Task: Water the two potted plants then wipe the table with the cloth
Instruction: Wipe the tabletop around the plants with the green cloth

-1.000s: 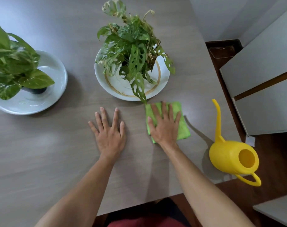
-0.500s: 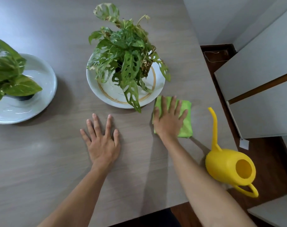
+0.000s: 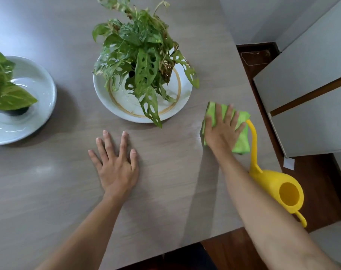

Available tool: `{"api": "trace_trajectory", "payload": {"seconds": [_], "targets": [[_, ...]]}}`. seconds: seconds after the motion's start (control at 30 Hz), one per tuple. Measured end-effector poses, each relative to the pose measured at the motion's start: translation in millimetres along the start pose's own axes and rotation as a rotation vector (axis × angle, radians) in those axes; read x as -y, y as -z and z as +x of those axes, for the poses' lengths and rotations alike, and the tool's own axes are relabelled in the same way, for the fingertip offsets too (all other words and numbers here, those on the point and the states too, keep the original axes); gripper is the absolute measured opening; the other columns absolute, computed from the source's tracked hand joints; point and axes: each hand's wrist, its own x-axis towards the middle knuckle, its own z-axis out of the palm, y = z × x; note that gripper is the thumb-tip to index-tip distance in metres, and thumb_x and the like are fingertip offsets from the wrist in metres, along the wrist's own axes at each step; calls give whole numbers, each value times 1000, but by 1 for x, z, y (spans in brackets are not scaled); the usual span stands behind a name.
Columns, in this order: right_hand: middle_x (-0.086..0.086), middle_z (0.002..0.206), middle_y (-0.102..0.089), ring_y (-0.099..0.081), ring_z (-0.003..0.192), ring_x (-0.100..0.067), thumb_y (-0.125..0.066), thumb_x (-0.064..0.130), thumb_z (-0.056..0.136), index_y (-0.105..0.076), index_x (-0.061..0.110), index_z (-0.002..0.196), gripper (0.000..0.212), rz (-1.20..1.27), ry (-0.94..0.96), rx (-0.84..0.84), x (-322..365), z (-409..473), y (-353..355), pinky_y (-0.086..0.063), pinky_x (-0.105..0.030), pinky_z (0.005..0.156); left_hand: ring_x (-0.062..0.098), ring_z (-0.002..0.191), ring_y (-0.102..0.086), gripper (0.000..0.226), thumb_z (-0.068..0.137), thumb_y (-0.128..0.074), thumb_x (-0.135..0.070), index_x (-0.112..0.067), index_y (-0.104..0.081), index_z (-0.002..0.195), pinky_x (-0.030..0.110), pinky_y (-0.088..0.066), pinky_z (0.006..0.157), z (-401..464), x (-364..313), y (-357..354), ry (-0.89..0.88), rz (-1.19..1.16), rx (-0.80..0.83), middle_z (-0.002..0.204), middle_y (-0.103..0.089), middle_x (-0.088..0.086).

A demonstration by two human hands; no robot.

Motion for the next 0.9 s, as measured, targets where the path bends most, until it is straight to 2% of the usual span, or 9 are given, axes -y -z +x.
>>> {"api": "trace_trajectory", "payload": {"seconds": [0.07, 0.17, 0.3, 0.37, 0.43, 0.57, 0.7, 0.8, 0.9], "targets": [[-5, 170, 2, 6, 156, -29, -19, 56, 102, -13, 36, 160, 61, 10, -17, -8, 27, 25, 3, 5, -60, 122, 30, 153, 11, 60, 101, -21, -51, -40, -5, 158, 57, 8, 121, 0, 0, -1, 1, 3, -4, 168, 10, 8], [-7, 170, 2, 6, 155, -31, -17, 55, 103, -12, 34, 160, 61, -15, 58, -7, 55, 20, -1, 3, -61, 121, 29, 153, 11, 60, 102, -24, -50, -41, -6, 158, 56, 9, 121, -1, -1, 0, -2, 2, -6, 168, 11, 8], [-8, 169, -11, -9, 155, -33, -26, 54, 101, -21, 36, 158, 60, -9, 298, -33, 55, -83, -17, -4, -60, 122, 28, 154, 12, 60, 101, -23, -51, -41, -6, 158, 56, 9, 121, -1, -1, 1, 9, -7, 5, 168, 11, 7], [-7, 168, -15, -13, 155, -32, -33, 55, 100, -25, 37, 157, 60, -6, 414, -35, 34, -148, -27, -7, -59, 123, 28, 154, 12, 60, 100, -19, -52, -42, -6, 158, 56, 10, 121, -1, -1, 2, 5, -8, 7, 168, 11, 6], [-4, 168, -17, -14, 155, -30, -36, 56, 99, -28, 39, 156, 60, 3, 444, -17, 6, -170, -30, -9, -59, 123, 27, 154, 12, 60, 100, -18, -53, -42, -5, 158, 56, 9, 121, -1, 0, 3, 0, -7, 16, 168, 12, 6], [-5, 168, -16, -14, 154, -34, -28, 59, 100, -23, 41, 157, 59, -80, 238, -42, -13, -103, -19, -8, -60, 122, 28, 153, 13, 60, 101, -23, -51, -41, -6, 158, 57, 8, 121, -1, 0, 3, 3, -13, 19, 168, 13, 6], [-6, 170, -3, 0, 156, -31, -21, 56, 102, -17, 38, 159, 60, -12, 55, -28, 20, 0, -3, 0, -61, 121, 30, 153, 11, 60, 102, -27, -50, -40, -8, 158, 58, 6, 121, -1, -1, 3, 3, -11, 15, 168, 11, 8], [-7, 169, 2, 4, 155, -32, -19, 55, 103, -15, 36, 159, 60, -16, 69, -28, 56, 36, 2, 3, -61, 121, 31, 154, 10, 61, 102, -26, -51, -39, -7, 158, 58, 6, 121, -1, 0, 2, 0, -2, 5, 168, 11, 9], [-6, 170, 3, 4, 155, -32, -14, 56, 103, -12, 37, 159, 60, -79, 200, -23, 58, 23, 0, 3, -60, 122, 32, 153, 11, 61, 102, -23, -52, -40, -5, 158, 58, 6, 121, -3, -1, 3, -16, 4, -3, 167, 12, 9]]}}
